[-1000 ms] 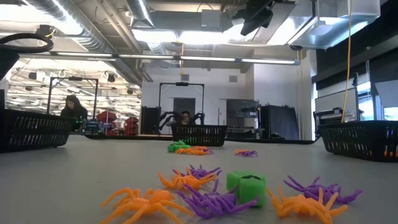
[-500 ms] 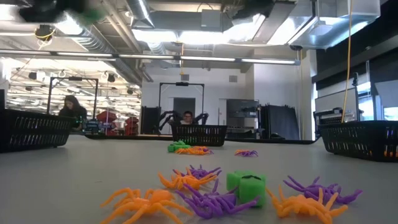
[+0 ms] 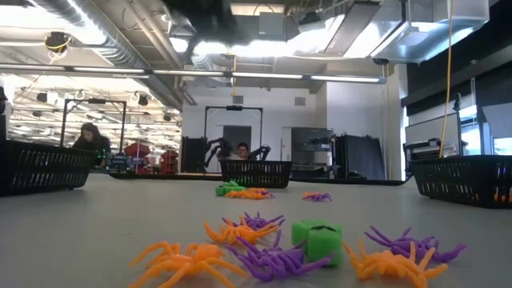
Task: Sort Halloween decoration
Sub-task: Put the green skeleton toy into the top bin
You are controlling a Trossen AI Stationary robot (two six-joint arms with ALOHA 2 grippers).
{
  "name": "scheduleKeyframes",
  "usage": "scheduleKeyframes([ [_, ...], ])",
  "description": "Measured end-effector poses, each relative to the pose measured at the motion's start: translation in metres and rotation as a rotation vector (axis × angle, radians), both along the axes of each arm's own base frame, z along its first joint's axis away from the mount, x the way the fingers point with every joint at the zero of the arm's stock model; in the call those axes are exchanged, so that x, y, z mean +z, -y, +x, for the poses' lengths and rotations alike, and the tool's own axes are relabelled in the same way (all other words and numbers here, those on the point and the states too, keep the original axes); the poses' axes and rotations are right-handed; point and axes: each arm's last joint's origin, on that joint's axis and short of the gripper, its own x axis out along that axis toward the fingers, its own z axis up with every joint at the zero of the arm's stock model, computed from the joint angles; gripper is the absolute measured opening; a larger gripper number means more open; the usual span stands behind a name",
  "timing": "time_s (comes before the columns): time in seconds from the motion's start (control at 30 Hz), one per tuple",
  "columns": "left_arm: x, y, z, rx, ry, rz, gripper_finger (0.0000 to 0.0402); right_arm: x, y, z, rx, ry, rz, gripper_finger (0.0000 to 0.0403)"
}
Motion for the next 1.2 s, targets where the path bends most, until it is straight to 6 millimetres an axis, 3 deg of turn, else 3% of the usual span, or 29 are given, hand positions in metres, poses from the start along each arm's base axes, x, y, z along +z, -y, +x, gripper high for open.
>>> scheduleKeyframes([
  [0.2,-0.053,-0.073,0.012,0.062,-0.133,-0.140,0.0011,0.000,0.001,-0.012,-0.045,-0.039,0.040,0.0211],
  [0.37,-0.105,-0.104,0.023,0.081,-0.213,-0.332,0.0031,-0.003,0.001,-0.009,-0.075,-0.056,0.049,0.0211],
  [0.43,-0.117,-0.109,0.027,0.051,-0.208,-0.360,0.0054,-0.004,0.001,-0.008,-0.079,-0.060,0.055,0.0211],
  [0.6,-0.111,-0.112,0.037,-0.015,-0.094,-0.327,0.0125,-0.006,0.001,-0.004,-0.088,-0.069,0.066,0.0211],
  [0.8,-0.089,-0.111,0.027,-0.072,-0.056,-0.285,0.0177,-0.009,0.001,-0.001,-0.080,-0.086,0.067,0.0211],
  [0.9,-0.063,-0.102,0.011,-0.153,-0.040,-0.271,0.0175,-0.010,0.000,-0.001,-0.066,-0.097,0.063,0.0211],
  [0.97,-0.037,-0.085,-0.002,-0.217,-0.027,-0.226,0.0166,-0.010,0.000,-0.001,-0.055,-0.100,0.058,0.0211],
  [1.07,-0.003,-0.038,-0.024,-0.336,-0.045,-0.176,0.0149,-0.010,0.000,-0.001,-0.037,-0.101,0.035,0.0211],
  [1.2,0.011,0.039,-0.052,-0.464,-0.194,-0.174,0.0136,-0.009,0.000,0.001,-0.019,-0.085,0.009,0.0211],
])
